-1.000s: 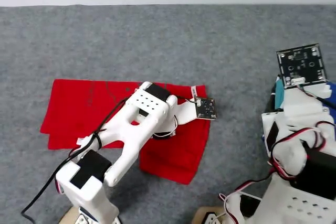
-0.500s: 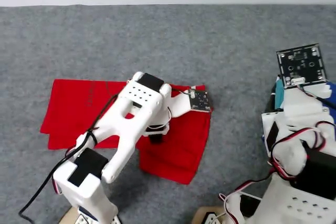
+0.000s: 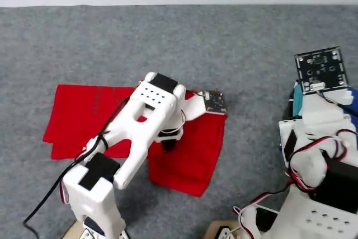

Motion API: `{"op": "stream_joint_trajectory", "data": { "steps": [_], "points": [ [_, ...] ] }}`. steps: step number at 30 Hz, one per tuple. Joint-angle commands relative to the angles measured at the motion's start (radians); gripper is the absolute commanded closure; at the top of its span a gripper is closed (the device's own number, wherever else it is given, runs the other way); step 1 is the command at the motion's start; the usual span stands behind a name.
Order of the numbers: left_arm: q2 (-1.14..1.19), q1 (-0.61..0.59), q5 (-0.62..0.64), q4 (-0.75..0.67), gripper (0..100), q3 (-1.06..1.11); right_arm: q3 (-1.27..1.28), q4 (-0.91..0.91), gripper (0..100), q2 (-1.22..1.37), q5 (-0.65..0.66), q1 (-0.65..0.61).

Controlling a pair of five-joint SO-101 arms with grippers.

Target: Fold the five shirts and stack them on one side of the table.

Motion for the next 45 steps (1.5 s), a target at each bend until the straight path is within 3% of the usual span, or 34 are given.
{"op": "stream_joint_trajectory", "data": {
  "steps": [1, 9, 20, 30, 45],
  "points": [
    [-0.066, 0.028, 0.011, 0.064, 82, -0.061, 0.002, 0.038, 98.8, -0.007, 0.008, 0.013],
    [-0.063, 0.023, 0.012, 0.072, 82, -0.03, 0.002, 0.038, 98.8, -0.002, 0.011, 0.013],
    [0.106, 0.02, 0.051, -0.038, 82, 0.007, 0.002, 0.038, 98.8, -0.002, 0.012, 0.013],
    [0.14, 0.021, 0.052, -0.051, 100, 0.007, 0.002, 0.038, 98.8, -0.002, 0.012, 0.013],
    [0.021, -0.023, 0.054, -0.052, 100, 0.005, 0.055, 0.036, 98.8, -0.01, 0.014, 0.013]
  ]
}}
